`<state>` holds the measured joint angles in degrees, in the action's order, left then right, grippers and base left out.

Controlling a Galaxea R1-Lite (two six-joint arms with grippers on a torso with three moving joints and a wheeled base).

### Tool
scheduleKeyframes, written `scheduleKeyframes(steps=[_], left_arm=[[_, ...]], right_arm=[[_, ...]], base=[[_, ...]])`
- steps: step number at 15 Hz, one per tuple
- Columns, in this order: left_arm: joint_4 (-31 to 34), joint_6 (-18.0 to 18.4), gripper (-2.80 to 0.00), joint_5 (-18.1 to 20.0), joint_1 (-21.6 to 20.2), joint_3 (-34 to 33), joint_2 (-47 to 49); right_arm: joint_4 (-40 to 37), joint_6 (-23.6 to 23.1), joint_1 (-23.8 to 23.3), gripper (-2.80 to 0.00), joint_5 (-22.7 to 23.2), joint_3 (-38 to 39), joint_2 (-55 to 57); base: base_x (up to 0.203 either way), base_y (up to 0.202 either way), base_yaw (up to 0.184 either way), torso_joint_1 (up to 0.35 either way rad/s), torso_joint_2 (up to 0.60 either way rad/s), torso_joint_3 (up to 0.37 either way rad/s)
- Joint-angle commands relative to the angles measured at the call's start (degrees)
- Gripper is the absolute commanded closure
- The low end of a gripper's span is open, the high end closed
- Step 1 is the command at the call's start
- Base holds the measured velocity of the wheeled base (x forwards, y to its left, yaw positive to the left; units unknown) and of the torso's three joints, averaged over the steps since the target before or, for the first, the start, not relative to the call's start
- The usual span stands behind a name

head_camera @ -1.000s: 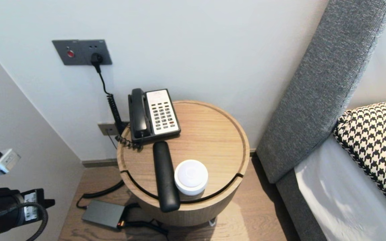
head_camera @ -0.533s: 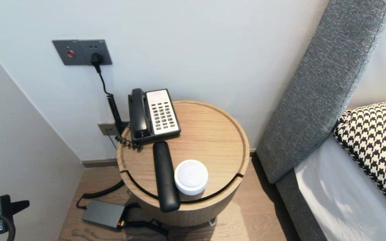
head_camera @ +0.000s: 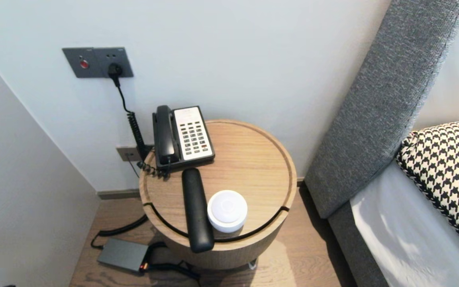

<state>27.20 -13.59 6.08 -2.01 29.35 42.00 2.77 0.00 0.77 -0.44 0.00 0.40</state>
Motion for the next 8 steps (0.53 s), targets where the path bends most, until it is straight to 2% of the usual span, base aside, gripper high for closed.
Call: scheduleKeyframes(steps=[1,3,5,8], left_arm=[[-1.67,0.00,0.00,0.26,-0.01,-7.95,-7.60],[-8.61,0.71,0.00,0.32,0.05,-15.32,-10.45],[-15.16,2.25,0.00,0.26,0.07,-19.96,-11.11],[-19.29,5.15,0.00,0.16,0.08,-23.93,-12.21]], right_arm=[[0.04,0.00,0.02,0.00,0.00,1.49,0.04],[0.04,0.00,0.02,0.00,0.00,1.49,0.04],[0.04,0.00,0.02,0.00,0.00,1.49,0.04],[0.04,0.00,0.02,0.00,0.00,1.49,0.04]], base=[[0.000,0.000,0.000,0.000,0.00,0.000],[0.000,0.000,0.000,0.000,0.00,0.000],[0.000,0.000,0.000,0.000,0.00,0.000],[0.000,0.000,0.000,0.000,0.00,0.000]])
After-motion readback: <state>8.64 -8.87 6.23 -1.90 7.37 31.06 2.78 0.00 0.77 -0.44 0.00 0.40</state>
